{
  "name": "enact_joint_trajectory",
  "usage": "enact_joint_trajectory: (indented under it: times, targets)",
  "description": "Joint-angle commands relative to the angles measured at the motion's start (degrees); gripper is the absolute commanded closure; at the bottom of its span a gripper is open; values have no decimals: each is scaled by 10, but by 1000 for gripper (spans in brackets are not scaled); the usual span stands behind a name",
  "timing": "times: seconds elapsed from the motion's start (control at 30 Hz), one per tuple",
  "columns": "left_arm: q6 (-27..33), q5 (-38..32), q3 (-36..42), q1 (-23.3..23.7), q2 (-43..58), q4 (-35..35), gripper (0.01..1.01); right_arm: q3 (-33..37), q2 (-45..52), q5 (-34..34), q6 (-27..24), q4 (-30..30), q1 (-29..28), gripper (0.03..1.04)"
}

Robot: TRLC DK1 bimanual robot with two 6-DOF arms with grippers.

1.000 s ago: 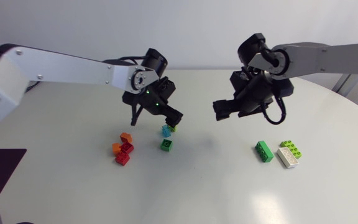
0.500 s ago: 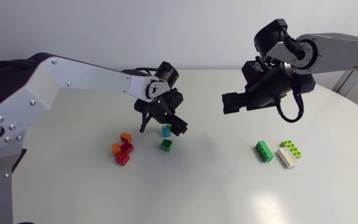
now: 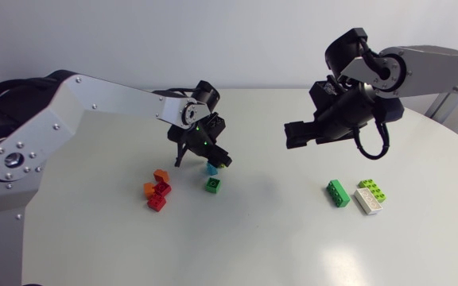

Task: Sort duplo bricks by size, large to the right and small to the left

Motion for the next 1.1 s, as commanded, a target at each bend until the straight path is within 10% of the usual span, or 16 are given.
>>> enact_joint_trajectory:
  times: [0.0, 0.57, 0.6, 0.67, 1.07]
  targets:
    - [-12, -5, -7, 2, 4, -2, 667, -19, -12, -3, -2, -7, 4, 67]
    - [77, 2, -333, 106, -263, 69, 664, -44, -28, -9, 6, 1, 18, 67]
    - [77, 2, -334, 105, -276, 69, 569, -46, -28, -9, 10, 2, 21, 67]
    - [82, 3, -322, 97, -283, 70, 20, -48, -28, -9, 13, 3, 26, 67]
    - [35, 3, -79, -12, -81, 43, 43, -74, -48, -6, 10, 2, 11, 67]
